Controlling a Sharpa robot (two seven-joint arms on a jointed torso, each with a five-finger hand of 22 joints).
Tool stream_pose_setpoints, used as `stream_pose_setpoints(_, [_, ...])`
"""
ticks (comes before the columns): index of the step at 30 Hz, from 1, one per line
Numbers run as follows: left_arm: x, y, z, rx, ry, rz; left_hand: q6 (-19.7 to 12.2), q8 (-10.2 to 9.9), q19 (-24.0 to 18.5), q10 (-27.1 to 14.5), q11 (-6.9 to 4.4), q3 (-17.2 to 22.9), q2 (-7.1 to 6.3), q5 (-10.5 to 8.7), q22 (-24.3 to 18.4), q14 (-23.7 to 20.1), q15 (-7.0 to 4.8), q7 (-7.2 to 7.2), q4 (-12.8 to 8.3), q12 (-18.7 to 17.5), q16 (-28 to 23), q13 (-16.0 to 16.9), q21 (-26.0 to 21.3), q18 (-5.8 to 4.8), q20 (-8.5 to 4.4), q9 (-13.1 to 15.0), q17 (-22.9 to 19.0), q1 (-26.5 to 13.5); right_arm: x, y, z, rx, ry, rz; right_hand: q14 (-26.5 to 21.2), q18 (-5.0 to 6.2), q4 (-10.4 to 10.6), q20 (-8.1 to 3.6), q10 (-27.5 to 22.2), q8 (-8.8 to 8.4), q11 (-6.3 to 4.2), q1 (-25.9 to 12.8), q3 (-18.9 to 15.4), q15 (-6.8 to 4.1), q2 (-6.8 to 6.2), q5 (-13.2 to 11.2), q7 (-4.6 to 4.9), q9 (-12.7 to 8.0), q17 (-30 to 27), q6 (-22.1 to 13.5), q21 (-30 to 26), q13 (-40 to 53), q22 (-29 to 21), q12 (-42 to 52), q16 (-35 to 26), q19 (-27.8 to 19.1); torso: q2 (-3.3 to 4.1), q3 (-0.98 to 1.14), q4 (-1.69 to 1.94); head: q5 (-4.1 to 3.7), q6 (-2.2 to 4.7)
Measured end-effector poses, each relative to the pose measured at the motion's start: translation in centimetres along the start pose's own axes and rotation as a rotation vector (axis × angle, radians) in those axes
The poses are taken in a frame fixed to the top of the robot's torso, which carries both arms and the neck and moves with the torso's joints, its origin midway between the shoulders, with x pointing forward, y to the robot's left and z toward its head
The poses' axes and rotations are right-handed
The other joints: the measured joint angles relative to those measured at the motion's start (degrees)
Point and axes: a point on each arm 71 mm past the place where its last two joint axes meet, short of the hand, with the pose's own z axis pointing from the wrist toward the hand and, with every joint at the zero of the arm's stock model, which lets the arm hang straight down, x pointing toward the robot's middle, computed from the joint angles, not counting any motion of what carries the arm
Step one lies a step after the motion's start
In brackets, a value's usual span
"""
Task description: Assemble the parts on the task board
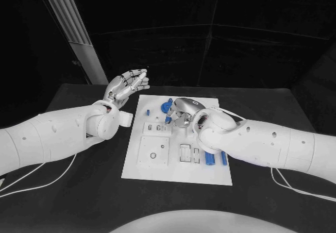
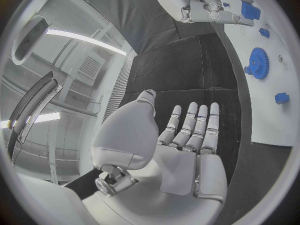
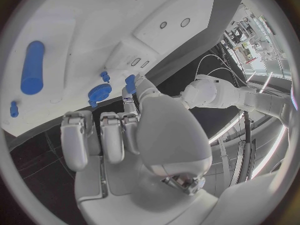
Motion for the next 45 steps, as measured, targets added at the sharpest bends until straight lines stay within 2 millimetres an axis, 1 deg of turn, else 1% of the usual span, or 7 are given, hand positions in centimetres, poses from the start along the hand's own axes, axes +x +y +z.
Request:
stream_pose_setpoints(16, [0.0, 0.0, 0.0, 0.0, -0.001, 0.0, 0.0, 0.0, 0.0, 0.0, 0.0, 0.0, 0.0, 0.0, 0.01, 0.0, 0.0, 0.0, 0.0, 0.0, 0.0, 0.0, 0.0, 0.0, 0.0, 0.0, 0.0, 0.0, 1.0, 0.1, 0.4, 0.002, 0.038, -0.058, 0.0, 0.0, -0.7, 0.0, 0.0, -0.36, 0.0, 0.02, 0.7, 0.0, -0.01, -0.03, 0.01, -0.35, -0.01, -0.03, 0.0, 0.0, 0.0, 0.0, 0.0, 0.0, -0.02, -0.02, 0.01, 0.0, -0.13])
stream_pose_setpoints(20, [0.0, 0.0, 0.0, 0.0, -0.001, 0.0, 0.0, 0.0, 0.0, 0.0, 0.0, 0.0, 0.0, -0.01, 0.01, 0.0, 0.0, 0.0, 0.0, 0.0, 0.0, 0.0, 0.0, 0.0, 0.0, 0.0, 0.0, 0.0, 1.2, 0.2, 0.6, 0.001, 0.047, -0.065, 0.0, 0.0, -0.98, 0.0, 0.0, -0.68, 0.0, 0.05, 0.98, 0.0, 0.02, 0.41, 0.01, -0.36, -0.01, -0.05, 0.0, 0.0, 0.0, 0.0, 0.0, 0.0, -0.02, 0.0, 0.01, 0.02, -0.08])
stream_pose_setpoints(30, [0.0, 0.0, 0.0, 0.0, 0.0, 0.0, 0.0, 0.0, 0.0, 0.0, 0.0, 0.0, 0.0, -0.01, 0.01, 0.0, 0.0, 0.0, 0.0, 0.0, 0.0, 0.0, 0.0, 0.0, 0.0, 0.0, 0.0, 0.0, 1.8, 0.3, 0.7, -0.003, 0.065, -0.072, 0.0, 0.0, -1.14, 0.0, 0.0, -0.99, 0.0, 0.49, 1.14, 0.0, 0.45, 0.4, 0.04, -0.36, -0.01, -0.24, 0.0, 0.0, 0.0, 0.0, 0.0, 0.0, -0.02, -0.02, -0.01, 0.01, -0.06])
stream_pose_setpoints(32, [0.0, 0.0, 0.0, 0.0, 0.0, 0.0, 0.0, 0.0, 0.0, 0.0, 0.0, 0.0, 0.0, -0.01, 0.01, 0.0, 0.0, 0.0, 0.0, 0.0, 0.0, 0.0, 0.0, 0.0, 0.0, 0.0, 0.0, 0.0, 1.9, 0.2, 0.7, -0.004, 0.066, -0.072, 0.0, 0.0, -1.15, 0.0, 0.0, -1.03, 0.0, 0.5, 1.13, 0.0, 0.45, 0.4, 0.11, -0.36, -0.01, -0.33, 0.0, 0.0, 0.0, 0.0, 0.0, 0.0, -0.02, -0.02, -0.01, -0.01, 0.02])
stream_pose_setpoints(34, [0.0, 0.0, 0.0, 0.0, 0.0, 0.0, 0.0, 0.0, 0.0, 0.0, 0.0, 0.0, 0.0, -0.01, 0.02, 0.0, 0.0, 0.0, 0.0, 0.0, 0.0, 0.0, 0.0, 0.0, 0.0, 0.0, 0.0, 0.0, 1.9, 0.2, 0.7, -0.005, 0.068, -0.073, 0.0, 0.0, -1.3, 0.0, 0.0, -1.04, 0.0, 0.81, 0.98, -0.01, 0.15, 0.4, 0.11, -0.36, -0.01, -0.33, 0.0, 0.0, 0.0, 0.0, 0.0, 0.0, -0.02, -0.02, -0.01, -0.19, 0.1])
stream_pose_setpoints(37, [0.0, 0.0, 0.0, 0.0, -0.001, 0.0, 0.0, 0.0, 0.0, 0.0, 0.0, 0.0, 0.0, -0.01, 0.02, 0.0, 0.0, 0.0, 0.0, 0.0, 0.0, 0.0, 0.0, 0.0, 0.0, 0.0, 0.0, 0.0, 1.9, 0.1, 0.6, -0.006, 0.07, -0.075, 0.0, 0.0, -1.3, 0.0, 0.0, -1.04, 0.0, 0.81, 0.98, -0.01, 0.15, 0.41, 0.11, -0.36, -0.01, -0.34, 0.0, 0.0, 0.0, 0.0, 0.0, 0.0, -0.02, -0.02, -0.01, -0.36, 0.15])
stream_pose_setpoints(45, [-0.2, 0.0, -0.1, -0.001, -0.004, 0.002, -0.12, 0.28, 0.0, 0.0, 0.0, 0.0, 0.0, -0.01, 0.02, 0.0, 0.0, -0.12, 0.0, 0.0, 0.0, 0.0, 0.0, 0.0, 0.0, 0.0, 0.0, 0.0, 2.1, 0.4, 0.7, -0.018, 0.08, -0.078, 0.0, 0.0, -1.44, 0.0, 0.0, -1.2, -0.01, 0.81, 1.12, -0.01, 0.15, 0.4, 0.09, -0.39, -0.02, -0.37, 0.0, 0.0, 0.0, 0.0, 0.0, 0.0, 0.0, 0.0, -0.01, -0.24, 0.13])
